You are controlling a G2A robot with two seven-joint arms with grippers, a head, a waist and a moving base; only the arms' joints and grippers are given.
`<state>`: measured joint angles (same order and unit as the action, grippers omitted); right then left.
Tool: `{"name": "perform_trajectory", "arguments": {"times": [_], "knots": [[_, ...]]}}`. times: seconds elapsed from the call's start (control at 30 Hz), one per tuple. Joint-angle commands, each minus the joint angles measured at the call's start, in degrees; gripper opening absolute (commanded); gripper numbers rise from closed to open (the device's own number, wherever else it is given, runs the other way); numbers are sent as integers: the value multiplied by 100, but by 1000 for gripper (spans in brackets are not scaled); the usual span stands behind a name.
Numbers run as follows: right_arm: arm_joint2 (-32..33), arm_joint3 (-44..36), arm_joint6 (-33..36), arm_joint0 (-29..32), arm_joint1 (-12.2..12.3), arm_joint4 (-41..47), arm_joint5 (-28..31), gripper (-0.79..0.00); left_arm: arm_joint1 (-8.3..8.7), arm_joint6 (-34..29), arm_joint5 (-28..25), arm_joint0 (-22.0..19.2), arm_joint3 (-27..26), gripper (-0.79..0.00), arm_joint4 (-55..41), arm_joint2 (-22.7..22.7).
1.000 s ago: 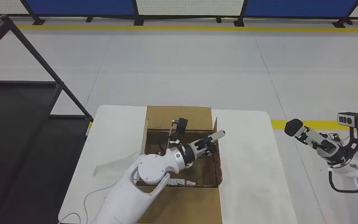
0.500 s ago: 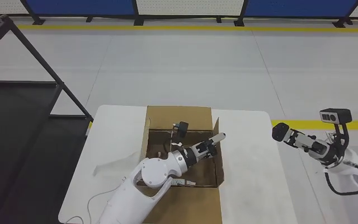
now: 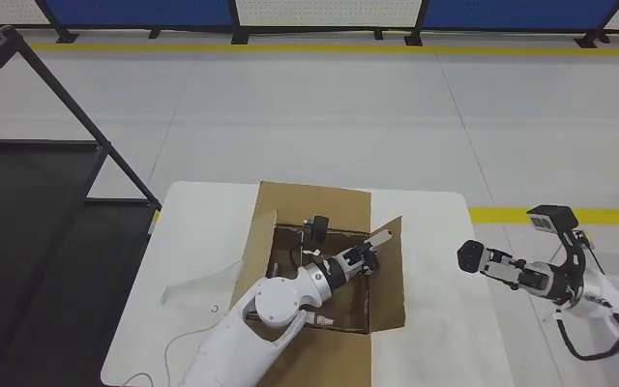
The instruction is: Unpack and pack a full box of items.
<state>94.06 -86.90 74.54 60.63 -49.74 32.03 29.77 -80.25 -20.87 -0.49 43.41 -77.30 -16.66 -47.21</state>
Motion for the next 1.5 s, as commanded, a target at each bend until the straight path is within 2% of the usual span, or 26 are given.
{"name": "perform_trajectory", "arguments": {"times": [0.0,0.1,0.27,0.53,0.7,0.83,1.47], "knots": [[0,0,0,0,0,0,0,0,0,1,1,0,0,0,-1,1],[-51,-127,-155,49,-11,36,-57,0,0,13,-1,16,-9,0,3,-1],[-165,-362,74,30,1,133,-206,0,-22,71,39,105,-147,0,215,9],[-514,-705,269,22,24,-359,-710,0,-126,238,-50,110,-105,0,243,59],[-706,-795,571,-31,18,-74,-579,0,-180,202,2,69,-17,0,298,82],[-767,-913,701,-62,44,-146,-703,0,-222,201,9,58,47,0,299,81],[-1397,-790,812,-457,110,-1246,-822,0,-324,148,-83,62,82,0,375,-207]]}}
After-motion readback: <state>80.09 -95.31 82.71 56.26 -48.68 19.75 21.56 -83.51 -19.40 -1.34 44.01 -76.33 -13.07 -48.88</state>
